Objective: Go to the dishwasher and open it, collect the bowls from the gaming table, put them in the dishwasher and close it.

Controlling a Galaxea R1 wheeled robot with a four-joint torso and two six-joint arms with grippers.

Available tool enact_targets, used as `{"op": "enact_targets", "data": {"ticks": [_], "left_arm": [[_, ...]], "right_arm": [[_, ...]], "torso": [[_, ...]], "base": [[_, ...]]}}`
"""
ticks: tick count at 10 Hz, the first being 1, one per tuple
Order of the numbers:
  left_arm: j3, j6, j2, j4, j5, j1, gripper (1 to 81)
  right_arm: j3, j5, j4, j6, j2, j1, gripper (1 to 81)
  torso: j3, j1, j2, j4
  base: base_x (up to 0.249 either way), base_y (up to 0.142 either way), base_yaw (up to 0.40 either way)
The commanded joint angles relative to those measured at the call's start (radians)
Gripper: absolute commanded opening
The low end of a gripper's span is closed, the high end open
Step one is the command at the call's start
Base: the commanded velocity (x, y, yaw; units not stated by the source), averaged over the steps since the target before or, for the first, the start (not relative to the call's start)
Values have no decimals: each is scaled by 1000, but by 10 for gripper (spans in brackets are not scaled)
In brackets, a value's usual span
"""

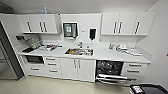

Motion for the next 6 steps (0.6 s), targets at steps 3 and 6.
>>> {"op": "enact_targets", "data": {"ticks": [3,6], "left_arm": [[8,0,-4,-6,36,-51,10],[6,0,-4,-6,36,-50,10]], "right_arm": [[6,-26,-10,-3,-7,51,10],[9,-27,-12,-3,-4,54,10]], "torso": [[0,0,0,0],[0,0,0,0]], "base": [[136,0,0],[136,0,0]]}}
